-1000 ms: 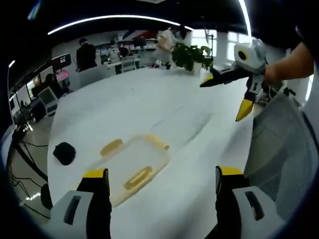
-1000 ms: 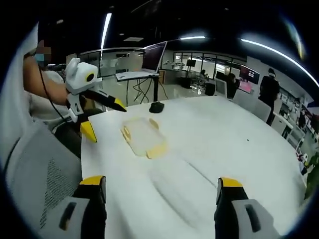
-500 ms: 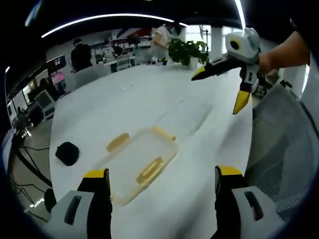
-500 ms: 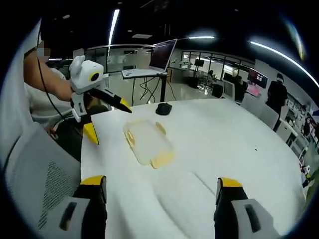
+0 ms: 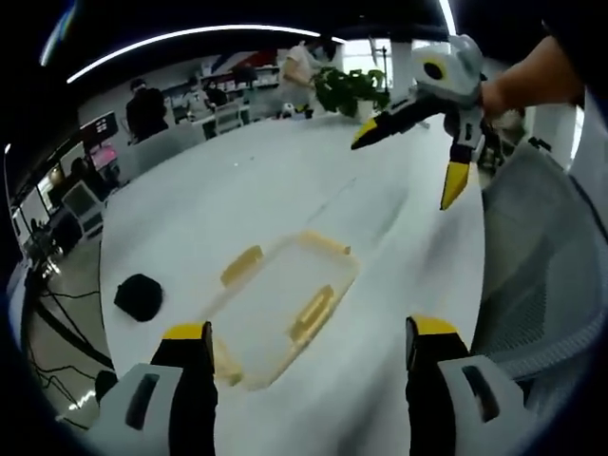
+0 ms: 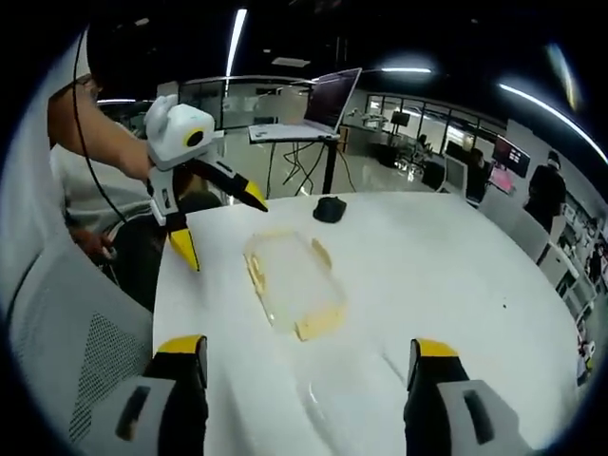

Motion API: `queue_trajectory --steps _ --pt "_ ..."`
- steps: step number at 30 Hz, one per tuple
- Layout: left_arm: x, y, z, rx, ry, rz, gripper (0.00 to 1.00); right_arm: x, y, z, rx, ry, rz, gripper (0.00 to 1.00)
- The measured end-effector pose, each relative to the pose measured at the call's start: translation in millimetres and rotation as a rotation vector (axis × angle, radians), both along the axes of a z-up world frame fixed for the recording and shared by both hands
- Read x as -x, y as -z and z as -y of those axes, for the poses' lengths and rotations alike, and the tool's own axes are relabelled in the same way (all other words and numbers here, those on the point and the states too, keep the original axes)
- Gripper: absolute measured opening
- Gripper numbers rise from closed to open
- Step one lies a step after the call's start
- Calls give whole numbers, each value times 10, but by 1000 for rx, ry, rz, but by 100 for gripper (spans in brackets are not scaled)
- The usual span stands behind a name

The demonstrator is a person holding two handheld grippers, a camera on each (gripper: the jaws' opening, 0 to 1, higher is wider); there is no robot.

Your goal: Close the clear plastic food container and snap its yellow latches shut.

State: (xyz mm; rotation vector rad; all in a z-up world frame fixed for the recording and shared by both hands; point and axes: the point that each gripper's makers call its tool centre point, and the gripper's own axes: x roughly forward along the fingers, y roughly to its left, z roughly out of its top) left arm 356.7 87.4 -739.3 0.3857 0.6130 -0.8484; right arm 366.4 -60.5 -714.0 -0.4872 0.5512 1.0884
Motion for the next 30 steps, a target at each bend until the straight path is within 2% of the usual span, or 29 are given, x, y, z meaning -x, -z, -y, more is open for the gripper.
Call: queue_trajectory --steps 6,8,22,30 --pt "-61 22 -97 -11 13 -2 80 -56 35 -98 4 -23 -17 86" --pt "-73 43 -131 -16 18 -8 80 -62 70 -111 39 -48 -11 85" --pt "-199 82 -320 -58 46 -25 78 -171 133 -224 58 -80 -45 83" --pt "-271 95 -435 -76 63 -34 76 -258 125 -294 80 -127 -41 82"
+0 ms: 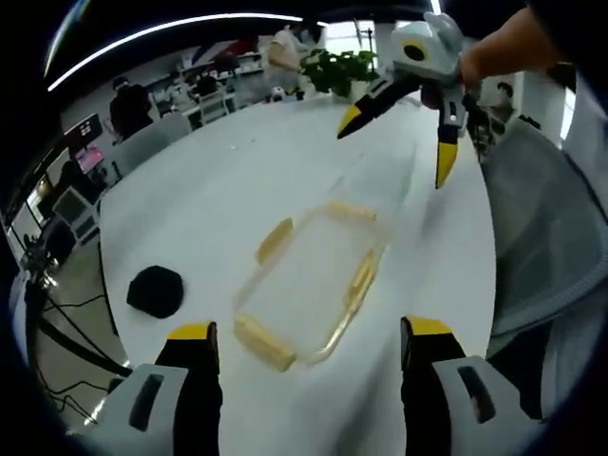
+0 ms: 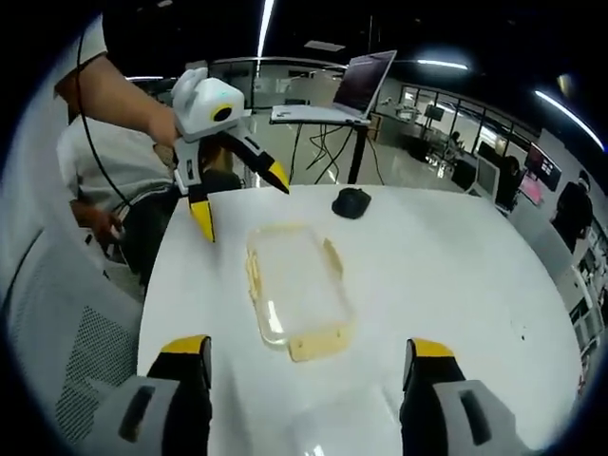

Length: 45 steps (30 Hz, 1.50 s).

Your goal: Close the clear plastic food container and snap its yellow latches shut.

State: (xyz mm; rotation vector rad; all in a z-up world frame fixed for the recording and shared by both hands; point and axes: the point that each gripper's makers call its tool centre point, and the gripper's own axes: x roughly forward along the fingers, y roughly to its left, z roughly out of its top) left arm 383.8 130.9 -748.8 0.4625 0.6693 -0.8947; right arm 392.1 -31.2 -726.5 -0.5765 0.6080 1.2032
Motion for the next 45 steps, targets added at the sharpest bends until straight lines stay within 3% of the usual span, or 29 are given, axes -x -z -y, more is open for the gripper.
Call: queue_trajectory --steps 18,33,40,45 --pt "-228 67 -204 -20 1 -21 74 -82 130 -135 19 -59 -25 78" --pt "-278 205 -243 -109 115 -42 73 -107 291 -135 89 -141 -42 76" --pt "-314 283 -260 -143 165 -61 72 -107 393 -116 127 -162 -80 73" --pt "-315 345 -276 -212 243 -54 72 -85 453 -119 147 -184 -102 70"
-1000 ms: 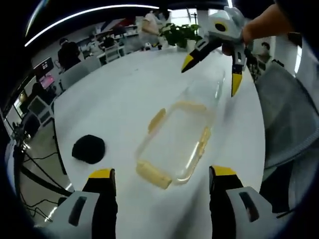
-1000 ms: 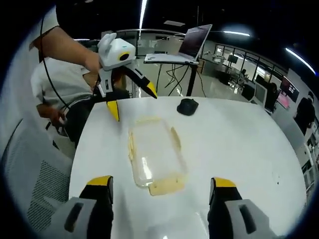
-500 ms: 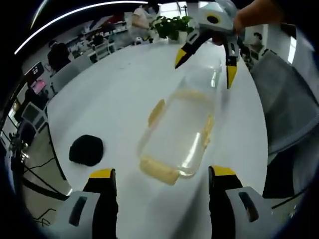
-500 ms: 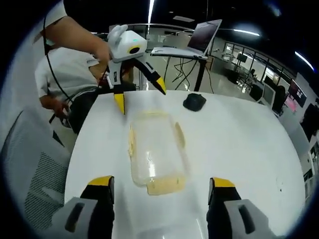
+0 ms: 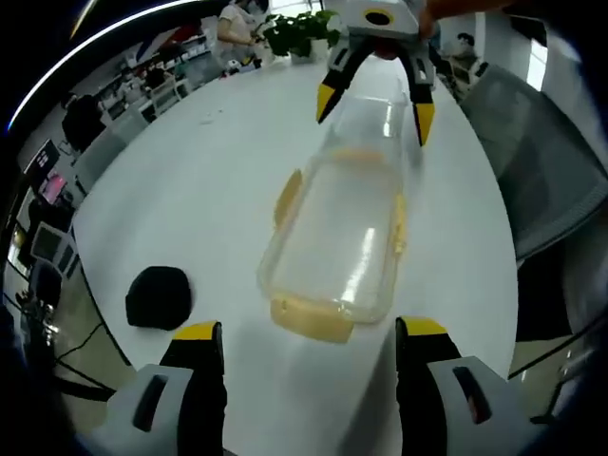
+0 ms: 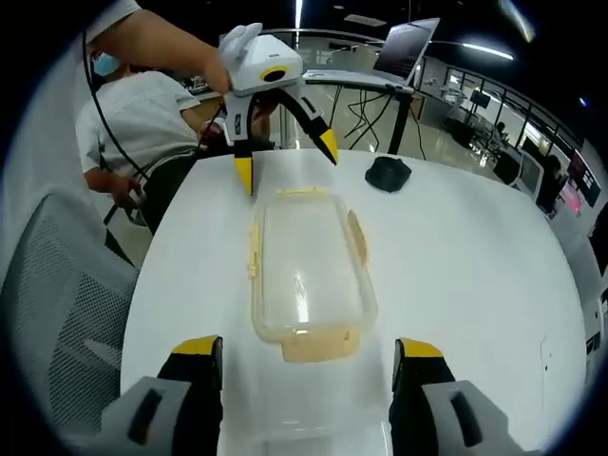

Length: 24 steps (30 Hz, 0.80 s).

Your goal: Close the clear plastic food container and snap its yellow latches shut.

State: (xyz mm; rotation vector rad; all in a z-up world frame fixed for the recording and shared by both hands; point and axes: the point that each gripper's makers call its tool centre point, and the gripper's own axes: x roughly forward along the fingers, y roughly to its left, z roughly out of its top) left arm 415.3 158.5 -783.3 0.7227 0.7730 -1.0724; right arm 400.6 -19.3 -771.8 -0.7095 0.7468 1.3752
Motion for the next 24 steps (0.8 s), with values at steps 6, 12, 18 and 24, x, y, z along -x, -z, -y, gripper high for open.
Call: queue_trajectory --steps 6,12,18,24 --pt "0 70 22 -38 69 -17 72 35 66 -45 28 -44 -17 68" --pt "-23 106 -7 -48 100 -64 71 -9 127 -55 54 -54 -28 68" --pt "-55 138 -44 -74 130 -80 68 -15 183 -85 72 -72 -40 67" --pt "-45 159 7 -67 154 -111 67 -51 220 -94 80 -77 -45 67"
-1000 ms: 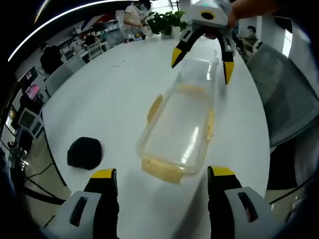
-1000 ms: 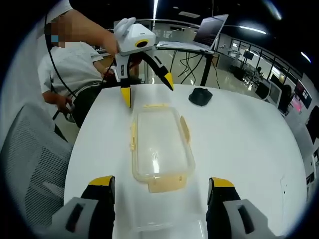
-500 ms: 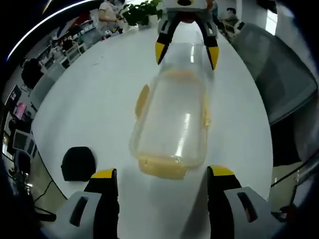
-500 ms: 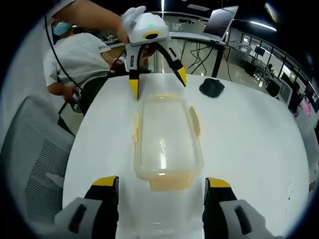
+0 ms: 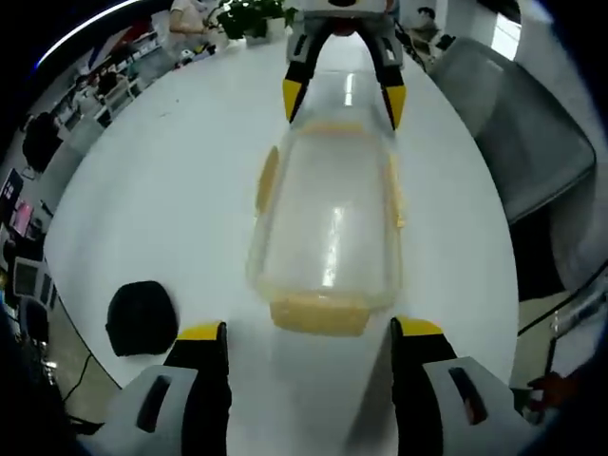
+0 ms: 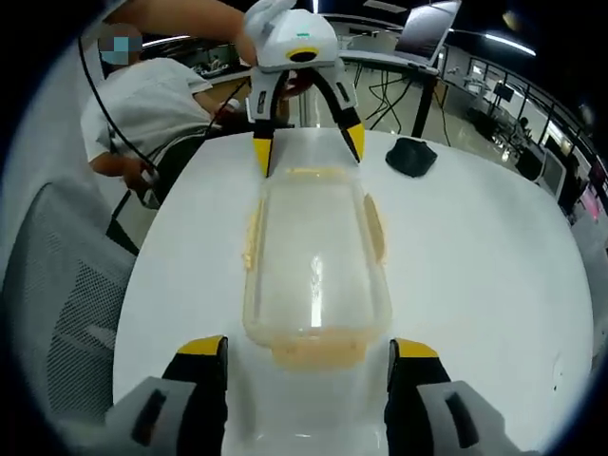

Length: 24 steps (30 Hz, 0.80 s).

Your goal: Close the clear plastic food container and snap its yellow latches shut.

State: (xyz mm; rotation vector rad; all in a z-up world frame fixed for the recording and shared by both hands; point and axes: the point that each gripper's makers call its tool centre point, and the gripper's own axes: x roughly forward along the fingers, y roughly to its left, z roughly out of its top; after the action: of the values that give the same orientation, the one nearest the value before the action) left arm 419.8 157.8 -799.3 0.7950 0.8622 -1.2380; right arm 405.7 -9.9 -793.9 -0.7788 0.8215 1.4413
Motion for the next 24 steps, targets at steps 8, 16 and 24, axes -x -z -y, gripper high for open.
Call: queue_trajectory --steps 8,16,24 --pt "49 37 70 5 40 -36 61 -16 65 2 27 -31 5 63" --pt "6 28 85 7 63 -34 55 -22 109 -22 42 -55 9 59" --pt "45 29 106 7 107 -31 51 -57 125 -25 66 -68 39 54"
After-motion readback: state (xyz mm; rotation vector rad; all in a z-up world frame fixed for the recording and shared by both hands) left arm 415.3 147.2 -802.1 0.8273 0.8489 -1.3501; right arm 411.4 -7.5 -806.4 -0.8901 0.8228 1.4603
